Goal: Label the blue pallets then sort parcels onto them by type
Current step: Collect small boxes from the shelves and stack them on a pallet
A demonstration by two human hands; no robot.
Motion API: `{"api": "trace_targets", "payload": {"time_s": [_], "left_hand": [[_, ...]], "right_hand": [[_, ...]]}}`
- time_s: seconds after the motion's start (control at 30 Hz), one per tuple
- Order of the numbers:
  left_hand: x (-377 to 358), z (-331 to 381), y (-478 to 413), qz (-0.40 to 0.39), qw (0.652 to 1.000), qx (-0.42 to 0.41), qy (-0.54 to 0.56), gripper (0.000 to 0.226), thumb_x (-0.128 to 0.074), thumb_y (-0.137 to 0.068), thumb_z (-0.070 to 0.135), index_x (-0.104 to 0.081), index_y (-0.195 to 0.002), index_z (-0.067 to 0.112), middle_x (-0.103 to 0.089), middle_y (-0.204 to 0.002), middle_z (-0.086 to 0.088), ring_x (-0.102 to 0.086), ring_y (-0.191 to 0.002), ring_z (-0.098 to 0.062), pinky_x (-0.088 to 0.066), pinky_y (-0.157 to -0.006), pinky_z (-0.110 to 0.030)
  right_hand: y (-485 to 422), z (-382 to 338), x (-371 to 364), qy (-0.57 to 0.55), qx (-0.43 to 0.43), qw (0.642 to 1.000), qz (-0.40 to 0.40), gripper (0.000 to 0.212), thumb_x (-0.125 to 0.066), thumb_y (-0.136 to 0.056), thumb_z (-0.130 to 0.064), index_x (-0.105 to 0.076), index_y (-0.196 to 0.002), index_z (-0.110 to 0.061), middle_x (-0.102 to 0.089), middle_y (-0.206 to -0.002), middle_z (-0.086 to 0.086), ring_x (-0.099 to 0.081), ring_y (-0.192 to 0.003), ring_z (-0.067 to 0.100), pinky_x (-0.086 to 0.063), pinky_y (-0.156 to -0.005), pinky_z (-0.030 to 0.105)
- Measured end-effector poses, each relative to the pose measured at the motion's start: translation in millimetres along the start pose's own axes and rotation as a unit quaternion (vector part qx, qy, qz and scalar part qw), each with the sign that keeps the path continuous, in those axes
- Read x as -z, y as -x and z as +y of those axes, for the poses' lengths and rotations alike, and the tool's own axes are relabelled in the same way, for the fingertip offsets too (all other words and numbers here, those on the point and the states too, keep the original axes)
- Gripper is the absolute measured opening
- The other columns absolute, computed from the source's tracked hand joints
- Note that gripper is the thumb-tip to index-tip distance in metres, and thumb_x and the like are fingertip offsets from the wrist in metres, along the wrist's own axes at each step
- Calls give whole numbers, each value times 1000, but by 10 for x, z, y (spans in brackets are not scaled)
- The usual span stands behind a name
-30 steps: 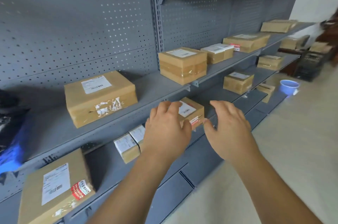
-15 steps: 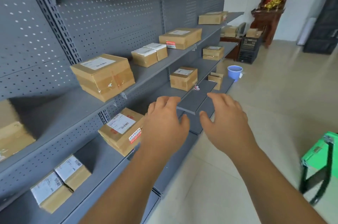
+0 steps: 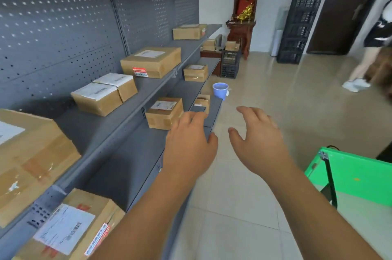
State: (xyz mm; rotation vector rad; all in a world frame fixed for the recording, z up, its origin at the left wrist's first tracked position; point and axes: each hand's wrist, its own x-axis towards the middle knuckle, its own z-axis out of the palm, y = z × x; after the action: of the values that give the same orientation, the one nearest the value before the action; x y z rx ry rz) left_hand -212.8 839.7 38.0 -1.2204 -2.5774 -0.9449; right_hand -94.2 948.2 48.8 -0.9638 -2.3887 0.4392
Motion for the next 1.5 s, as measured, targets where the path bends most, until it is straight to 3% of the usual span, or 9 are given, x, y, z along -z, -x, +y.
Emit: {"api": "trace_targets", "payload": {"time_s": [0.33, 0.6, 0.77, 0.97, 1.17, 1.33, 1.5], "left_hand": [[-509, -259, -1151, -63, 995, -68, 36, 47, -59, -95, 36, -52, -140, 25, -51, -142, 2, -46, -129, -24, -44, -103, -43], [-991, -319, -2078, -52, 996, -67, 14, 45, -60, -94, 34, -54, -138, 27, -51, -138, 3, -49, -123, -23, -46, -97, -40], [-1252, -359, -2782, -21, 999, -21, -13, 41, -60, -94, 33, -55, -134, 26, -51, -138, 2, -48, -121, -25, -42, -94, -37], [-1294, -554, -3468, 44, 995, 83, -41, 49, -61, -92, 35, -53, -139, 25, -50, -143, 2, -45, -129, -24, -42, -100, -44], [-929, -1042, -3598, 117, 968, 199, -100, 47, -58, -87, 36, -57, -133, 27, -55, -135, 0, -49, -117, -29, -48, -94, -48], [-617, -1508, -3561, 155, 941, 265, -139, 50, -60, -89, 34, -55, -139, 28, -53, -139, -1, -47, -123, -29, -44, -102, -46], [-256, -1906, -3437, 207, 920, 298, -149, 51, -62, -89, 37, -53, -138, 29, -54, -137, 2, -48, -122, -27, -49, -96, -48]], "right_hand": [[-902, 135, -411, 25, -81, 996, 13, 55, -56, -95, -39, -43, -147, -25, -46, -150, -2, -40, -135, 26, -35, -108, 43], [-1895, 457, -751, 10, -71, 997, 5, 55, -57, -95, -41, -44, -146, -26, -46, -149, -3, -42, -134, 27, -37, -107, 45], [-2734, 636, -946, -11, -16, 999, -32, 48, -58, -94, -37, -50, -139, -21, -52, -141, 3, -47, -125, 31, -41, -105, 49], [-3733, 558, -1249, -66, 97, 989, -95, 52, -57, -92, -40, -49, -142, -27, -50, -141, 0, -45, -125, 28, -44, -101, 46], [-4166, -15, -1835, -138, 220, 951, -168, 56, -59, -96, -40, -44, -148, -24, -46, -147, 0, -39, -133, 24, -38, -104, 38], [-4275, -595, -2203, -183, 286, 916, -214, 50, -60, -95, -33, -47, -143, -21, -50, -138, 1, -41, -128, 24, -39, -98, 34], [-4254, -1157, -2486, -200, 336, 889, -238, 53, -59, -95, -38, -44, -145, -26, -49, -141, -6, -42, -130, 18, -41, -102, 35]]}}
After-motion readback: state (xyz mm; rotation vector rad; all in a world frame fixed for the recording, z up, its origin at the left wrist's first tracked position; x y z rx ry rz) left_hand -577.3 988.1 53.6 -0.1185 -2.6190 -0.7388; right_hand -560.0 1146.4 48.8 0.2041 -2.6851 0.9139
